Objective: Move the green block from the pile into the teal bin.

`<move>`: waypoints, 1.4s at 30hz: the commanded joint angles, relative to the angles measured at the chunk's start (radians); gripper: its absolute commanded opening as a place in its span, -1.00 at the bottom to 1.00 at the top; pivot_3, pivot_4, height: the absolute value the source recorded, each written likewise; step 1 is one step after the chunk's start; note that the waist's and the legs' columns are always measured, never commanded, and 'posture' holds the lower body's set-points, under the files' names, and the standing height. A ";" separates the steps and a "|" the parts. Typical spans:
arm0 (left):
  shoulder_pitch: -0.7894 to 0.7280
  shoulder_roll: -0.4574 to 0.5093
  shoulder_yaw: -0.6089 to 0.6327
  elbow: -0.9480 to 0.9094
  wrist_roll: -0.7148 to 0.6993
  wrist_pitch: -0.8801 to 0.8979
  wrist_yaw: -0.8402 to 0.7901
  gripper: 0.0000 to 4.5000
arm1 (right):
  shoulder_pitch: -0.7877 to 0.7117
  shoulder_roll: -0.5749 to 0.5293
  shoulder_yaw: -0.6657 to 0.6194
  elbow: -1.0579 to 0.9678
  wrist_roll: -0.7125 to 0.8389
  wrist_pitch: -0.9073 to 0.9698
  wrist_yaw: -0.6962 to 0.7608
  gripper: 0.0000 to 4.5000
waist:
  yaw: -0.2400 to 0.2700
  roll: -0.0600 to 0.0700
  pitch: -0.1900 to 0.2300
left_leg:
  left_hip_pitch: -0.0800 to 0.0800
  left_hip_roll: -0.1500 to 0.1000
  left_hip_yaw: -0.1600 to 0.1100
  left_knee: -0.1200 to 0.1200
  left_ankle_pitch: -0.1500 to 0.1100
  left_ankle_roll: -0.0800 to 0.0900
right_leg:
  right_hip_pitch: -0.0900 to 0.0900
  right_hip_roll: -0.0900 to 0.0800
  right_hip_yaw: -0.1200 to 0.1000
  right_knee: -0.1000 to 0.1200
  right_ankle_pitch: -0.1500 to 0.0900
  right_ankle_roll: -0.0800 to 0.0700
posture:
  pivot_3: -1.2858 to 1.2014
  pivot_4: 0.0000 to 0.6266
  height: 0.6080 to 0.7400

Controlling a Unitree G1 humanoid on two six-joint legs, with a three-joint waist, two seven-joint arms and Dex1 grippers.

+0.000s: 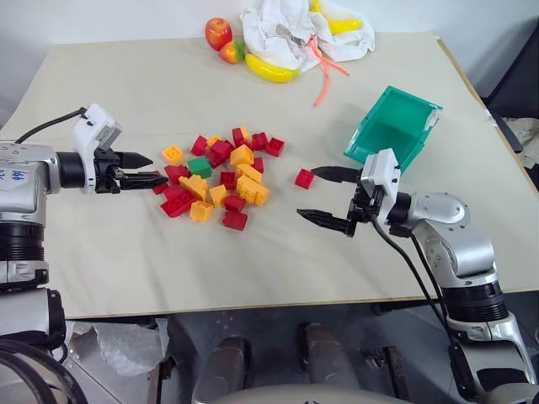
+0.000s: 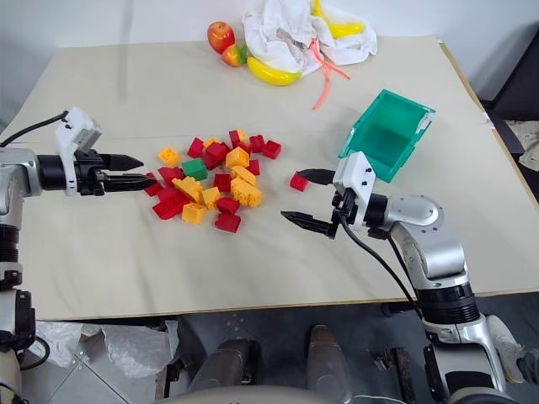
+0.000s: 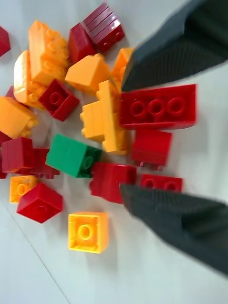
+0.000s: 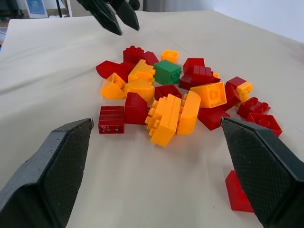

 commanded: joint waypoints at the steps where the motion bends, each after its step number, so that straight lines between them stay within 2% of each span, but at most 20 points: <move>1: -0.072 -0.007 -0.036 0.016 0.009 -0.035 -0.004 0.99 | -0.022 0.013 0.000 -0.010 0.003 -0.028 0.002 1.00 | 0.002 0.000 0.000 | 0.000 0.000 0.000 0.000 0.000 0.000 | 0.000 0.000 0.000 0.000 0.000 0.000 | 0.03 -0.52 1.00; 5: -0.179 -0.055 -0.109 0.142 0.061 -0.088 0.012 0.99 | -0.019 0.019 0.003 -0.017 0.000 -0.029 -0.004 1.00 | 0.005 0.000 0.000 | 0.000 -0.001 0.001 0.001 0.000 0.000 | 0.000 0.000 0.000 0.000 0.000 0.000 | 0.03 -0.52 1.00; 10: -0.343 -0.130 -0.247 0.378 0.178 -0.106 -0.001 0.99 | 0.001 0.019 0.002 -0.033 -0.006 -0.034 -0.019 1.00 | 0.006 0.000 0.000 | 0.000 -0.005 0.001 0.001 0.000 0.000 | 0.000 0.001 0.000 0.000 0.000 0.000 | 0.03 -0.52 1.00; 13: -0.430 -0.180 -0.322 0.549 0.260 -0.184 -0.003 0.99 | 0.017 0.022 0.001 -0.047 -0.010 -0.035 -0.037 1.00 | 0.003 0.000 0.000 | 0.000 -0.005 0.001 0.001 0.000 0.000 | 0.000 0.001 0.000 0.000 0.000 0.000 | 0.03 -0.52 1.00; 17: -0.524 -0.256 -0.361 0.744 0.335 -0.270 0.045 0.99 | 0.047 0.030 0.005 -0.067 -0.019 -0.043 -0.061 1.00 | -0.004 -0.001 0.000 | -0.001 -0.005 0.001 0.001 0.000 0.000 | 0.000 0.001 0.000 0.000 0.000 0.001 | 0.03 -0.52 1.00; 20: -0.564 -0.288 -0.412 0.824 0.402 -0.303 0.014 0.99 | 0.061 0.033 0.003 -0.081 -0.020 -0.041 -0.078 1.00 | -0.007 -0.001 0.000 | -0.001 -0.006 0.001 0.001 0.000 0.000 | 0.000 0.001 -0.001 0.000 0.000 0.001 | 0.03 -0.52 1.00; 24: -0.588 -0.304 -0.439 0.865 0.450 -0.334 -0.013 0.61 | 0.062 0.034 0.003 -0.083 -0.028 -0.046 -0.089 1.00 | -0.010 -0.001 0.000 | 0.000 -0.005 0.003 0.001 0.000 0.000 | 0.000 0.001 0.000 0.001 0.000 0.001 | 0.03 -0.52 1.00; 31: -0.628 -0.300 -0.355 0.866 0.413 -0.334 0.014 -0.35 | 0.070 0.012 -0.029 -0.107 -0.027 -0.041 -0.110 1.00 | -0.007 -0.001 0.001 | 0.000 -0.005 0.003 0.002 0.000 0.001 | -0.001 0.001 0.001 0.002 0.000 0.001 | 0.03 -0.52 1.00; 37: -0.648 -0.311 -0.260 0.810 0.350 -0.370 -0.012 -0.35 | 0.118 -0.033 -0.072 -0.150 -0.014 -0.027 -0.115 1.00 | -0.003 -0.003 0.002 | -0.002 -0.006 0.002 0.004 -0.001 0.001 | -0.001 0.000 0.000 0.002 0.001 0.001 | 0.03 -0.52 1.00; 42: -0.644 -0.362 -0.226 0.722 0.312 -0.453 -0.042 -0.35 | 0.158 -0.075 -0.127 -0.180 0.000 0.000 -0.130 1.00 | 0.012 -0.003 0.002 | -0.002 -0.007 0.002 0.006 -0.001 0.002 | -0.001 -0.001 0.001 0.002 0.001 0.002 | 0.03 -0.52 1.00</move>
